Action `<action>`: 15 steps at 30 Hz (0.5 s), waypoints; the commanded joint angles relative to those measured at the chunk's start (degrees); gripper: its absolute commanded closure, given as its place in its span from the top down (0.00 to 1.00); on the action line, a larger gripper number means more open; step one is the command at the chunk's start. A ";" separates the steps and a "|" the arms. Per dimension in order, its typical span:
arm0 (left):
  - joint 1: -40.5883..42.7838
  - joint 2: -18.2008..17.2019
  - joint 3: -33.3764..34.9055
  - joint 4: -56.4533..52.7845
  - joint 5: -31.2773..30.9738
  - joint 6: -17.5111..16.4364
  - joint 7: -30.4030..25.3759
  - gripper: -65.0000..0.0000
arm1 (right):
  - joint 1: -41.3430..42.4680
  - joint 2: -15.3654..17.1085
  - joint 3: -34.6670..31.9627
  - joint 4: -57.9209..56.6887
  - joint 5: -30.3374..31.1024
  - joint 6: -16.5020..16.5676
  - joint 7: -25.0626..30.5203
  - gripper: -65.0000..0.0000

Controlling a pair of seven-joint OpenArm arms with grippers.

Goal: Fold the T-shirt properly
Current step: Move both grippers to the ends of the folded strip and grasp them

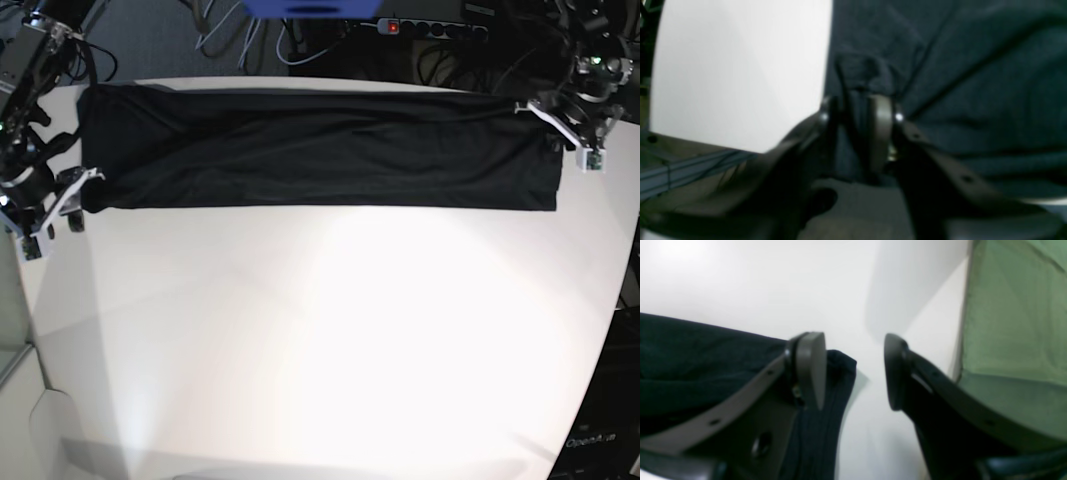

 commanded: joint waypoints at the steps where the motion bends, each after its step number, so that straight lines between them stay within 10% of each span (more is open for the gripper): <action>1: 0.21 -0.11 -1.36 0.91 0.16 -1.11 -0.73 0.35 | 0.59 0.98 0.25 0.97 0.44 0.17 1.11 0.46; 15: -1.02 0.41 -6.02 0.65 0.07 -7.88 -0.64 0.36 | 0.06 1.07 0.43 0.97 0.26 0.17 0.67 0.46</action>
